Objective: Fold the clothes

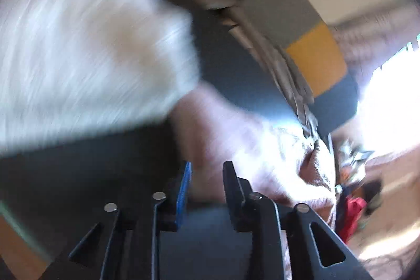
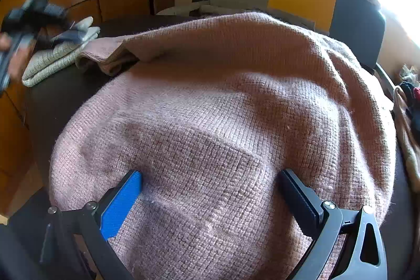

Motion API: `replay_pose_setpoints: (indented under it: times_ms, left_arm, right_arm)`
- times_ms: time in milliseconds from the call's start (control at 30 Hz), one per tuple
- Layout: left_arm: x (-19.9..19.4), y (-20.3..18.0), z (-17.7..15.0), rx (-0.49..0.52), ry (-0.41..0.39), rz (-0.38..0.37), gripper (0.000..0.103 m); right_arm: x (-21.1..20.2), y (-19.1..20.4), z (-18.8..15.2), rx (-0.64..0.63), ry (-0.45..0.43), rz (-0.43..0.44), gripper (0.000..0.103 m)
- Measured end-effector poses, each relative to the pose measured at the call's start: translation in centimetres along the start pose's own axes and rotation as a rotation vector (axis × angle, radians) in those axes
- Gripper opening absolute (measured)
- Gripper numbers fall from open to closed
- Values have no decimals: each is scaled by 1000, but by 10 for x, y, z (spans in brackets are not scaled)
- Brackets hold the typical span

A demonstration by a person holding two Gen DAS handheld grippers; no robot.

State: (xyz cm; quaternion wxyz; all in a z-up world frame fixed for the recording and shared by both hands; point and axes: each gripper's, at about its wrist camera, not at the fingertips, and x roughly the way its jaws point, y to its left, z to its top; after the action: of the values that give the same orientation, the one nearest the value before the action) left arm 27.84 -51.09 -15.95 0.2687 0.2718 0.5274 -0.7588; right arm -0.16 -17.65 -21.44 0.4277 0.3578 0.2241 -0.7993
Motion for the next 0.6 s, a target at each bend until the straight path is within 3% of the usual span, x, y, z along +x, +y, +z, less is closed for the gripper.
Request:
replay_pose_setpoints:
  times_ms: [133, 300, 467, 533, 567, 600]
  left_arm:
    - [4, 38, -22, -179, 3, -132, 32]
    - [18, 32, -16, -246, -31, -198, 47]
    - [41, 13, -11, -234, -54, -184, 47]
    - [54, -2, -9, -181, -48, -136, 35]
    - [69, -10, -3, -173, -37, -99, 16]
    - [71, -12, 1, -177, -18, -72, 11]
  right_arm:
    - [-2, -1, -6, -12, -29, -3, 103]
    - [3, 3, -5, -11, -37, -9, 103]
    - [1, 10, -2, -12, -41, -10, 103]
    - [-3, 15, 2, -14, -45, -8, 103]
    - [-3, 15, 2, -14, -46, -8, 103]
    - [-3, 15, 2, -13, -48, -8, 103]
